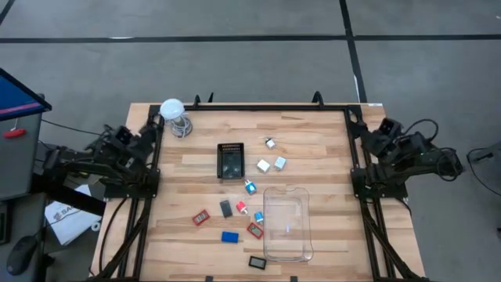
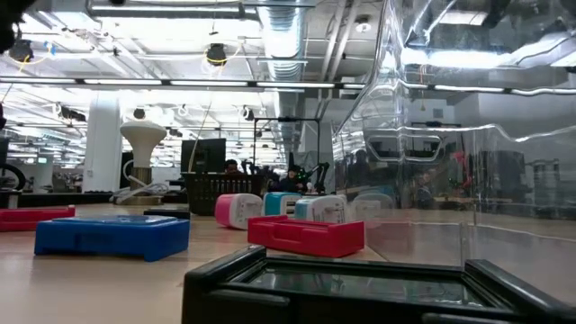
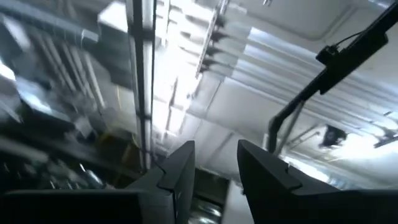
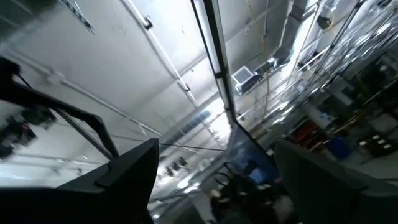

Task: Pick & Place Office items
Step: Put the white black charger adapter into the transparent bin

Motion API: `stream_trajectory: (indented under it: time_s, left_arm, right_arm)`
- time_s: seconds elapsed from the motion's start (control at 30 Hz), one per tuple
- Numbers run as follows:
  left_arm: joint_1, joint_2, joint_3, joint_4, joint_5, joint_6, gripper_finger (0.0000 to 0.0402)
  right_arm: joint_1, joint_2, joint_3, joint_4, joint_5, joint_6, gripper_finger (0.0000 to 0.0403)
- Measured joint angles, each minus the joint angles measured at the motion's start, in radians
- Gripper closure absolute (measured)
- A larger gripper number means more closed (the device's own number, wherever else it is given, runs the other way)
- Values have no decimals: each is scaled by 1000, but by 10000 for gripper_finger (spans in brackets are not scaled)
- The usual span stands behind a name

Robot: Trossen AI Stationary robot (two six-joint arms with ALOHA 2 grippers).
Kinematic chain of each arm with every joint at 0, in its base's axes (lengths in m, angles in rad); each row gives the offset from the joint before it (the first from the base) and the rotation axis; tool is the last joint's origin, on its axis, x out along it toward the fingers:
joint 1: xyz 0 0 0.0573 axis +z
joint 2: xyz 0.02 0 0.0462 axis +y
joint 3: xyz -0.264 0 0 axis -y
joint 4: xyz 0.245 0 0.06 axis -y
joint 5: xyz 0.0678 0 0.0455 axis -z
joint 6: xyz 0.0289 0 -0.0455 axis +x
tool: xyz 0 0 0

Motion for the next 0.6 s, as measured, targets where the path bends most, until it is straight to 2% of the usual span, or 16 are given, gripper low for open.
stream_trajectory:
  time_s: [0.1, 0.2, 0.33, 0.47, 0.5, 0.6]
  left_arm:
    - [0, 63, 118, -21, -43, 121, 284]
    - [0, 112, 248, -117, -70, 210, 284]
    - [0, 163, 444, -404, -74, 289, 284]
    - [0, 229, 650, -727, -129, 353, 284]
    - [0, 244, 694, -801, -149, 371, 284]
    - [0, 280, 787, -990, -232, 411, 284]
  right_arm:
    - [-3, 49, 61, 5, 1, -23, 92]
    - [-16, 85, 112, 4, 30, -39, 92]
    - [-39, 130, 186, 12, 85, -71, 92]
    - [-64, 166, 236, -49, 149, 23, 92]
    - [-70, 174, 244, -74, 124, 56, 92]
    - [-85, 203, 246, -92, -53, 138, 92]
